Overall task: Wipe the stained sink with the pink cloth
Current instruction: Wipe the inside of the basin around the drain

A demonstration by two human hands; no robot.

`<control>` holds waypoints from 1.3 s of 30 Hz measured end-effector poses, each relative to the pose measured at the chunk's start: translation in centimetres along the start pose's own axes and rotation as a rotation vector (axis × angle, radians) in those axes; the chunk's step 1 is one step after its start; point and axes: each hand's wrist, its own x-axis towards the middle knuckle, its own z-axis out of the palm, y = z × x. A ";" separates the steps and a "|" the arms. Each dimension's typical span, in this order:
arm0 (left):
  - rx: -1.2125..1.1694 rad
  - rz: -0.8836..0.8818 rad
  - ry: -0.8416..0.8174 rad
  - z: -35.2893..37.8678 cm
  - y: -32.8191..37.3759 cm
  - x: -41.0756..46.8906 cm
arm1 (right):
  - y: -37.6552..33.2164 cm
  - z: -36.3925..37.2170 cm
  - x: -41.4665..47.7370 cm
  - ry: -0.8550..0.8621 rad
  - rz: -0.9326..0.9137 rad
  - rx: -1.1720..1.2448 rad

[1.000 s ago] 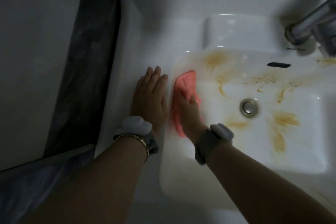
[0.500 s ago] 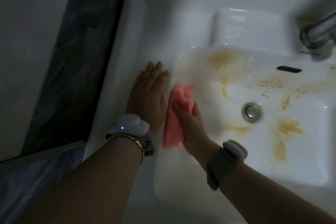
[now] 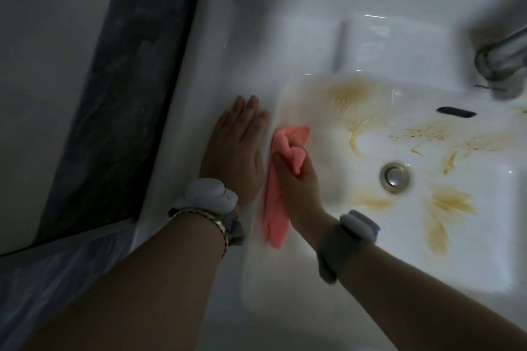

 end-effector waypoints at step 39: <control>0.059 -0.256 0.031 2.4 1.8 3.4 | -6.8 -9.1 5.4 0.464 -0.867 -0.395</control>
